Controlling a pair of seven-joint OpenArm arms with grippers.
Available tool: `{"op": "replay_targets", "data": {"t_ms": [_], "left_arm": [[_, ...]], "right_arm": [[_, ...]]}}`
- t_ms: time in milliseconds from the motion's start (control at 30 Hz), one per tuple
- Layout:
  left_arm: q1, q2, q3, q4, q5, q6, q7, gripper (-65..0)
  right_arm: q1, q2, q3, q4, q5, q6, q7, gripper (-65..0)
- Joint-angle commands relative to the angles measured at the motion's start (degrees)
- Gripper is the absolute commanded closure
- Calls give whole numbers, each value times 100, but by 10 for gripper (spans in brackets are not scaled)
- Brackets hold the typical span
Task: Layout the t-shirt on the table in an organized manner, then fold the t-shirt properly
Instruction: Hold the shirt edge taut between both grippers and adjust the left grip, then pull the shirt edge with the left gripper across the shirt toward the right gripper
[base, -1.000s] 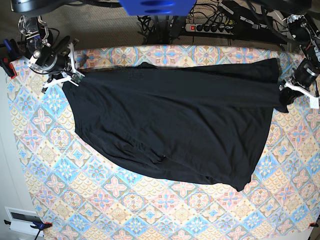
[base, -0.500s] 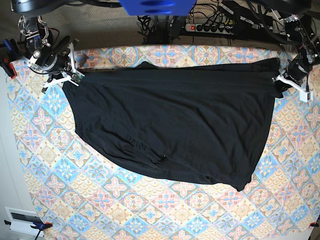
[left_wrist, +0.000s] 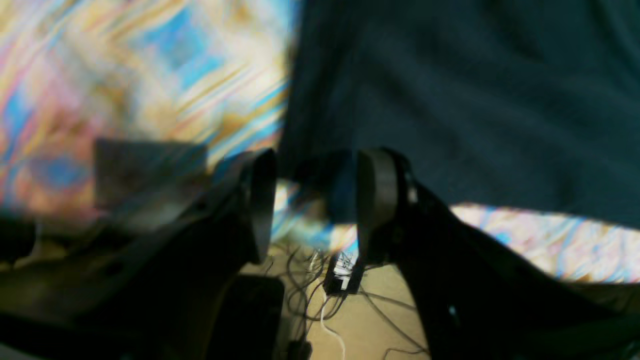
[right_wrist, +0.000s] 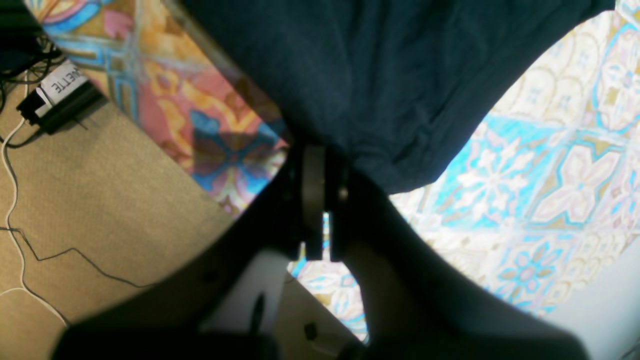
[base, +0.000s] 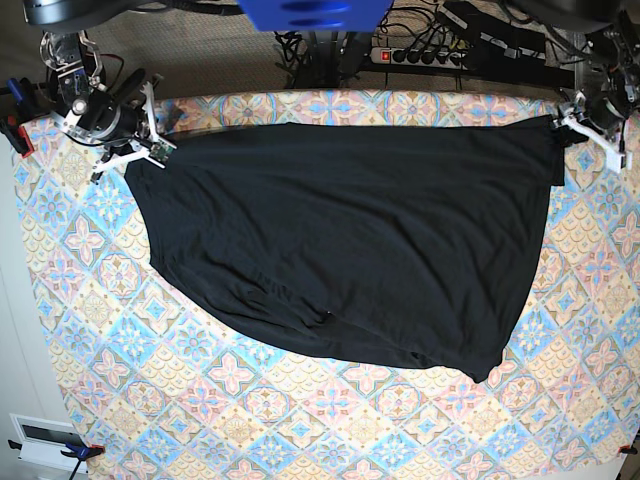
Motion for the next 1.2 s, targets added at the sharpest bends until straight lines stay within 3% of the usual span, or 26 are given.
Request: {"op": "replay_targets", "data": {"t_ms": [0,400,633,967,1033,1167], "left_arm": [[51,-111,-40,81,-200,-28,-122,-258],[-37,241,-5,46,-200,-11,-131,-262],[-63,566,-5,46,301,-2,-131,-262],[-72,663,330,-113,283,-2,-131,-256],[-81,663,470,-262,257,-2,-166,-229],[-239,812,470,-289,213,-37,-175,-64]], "right_arm": [[15,98,36,93,-8,-2,43,0],[15,98,36,101,-8,-2,52,0],[59,98,36,101,-8,-2,43,0],[129,98,36,110,1,-2,34,0],[129,98,36,110,1,-2,34,0],[129,98,36,110,1,-2,34,0]]}}
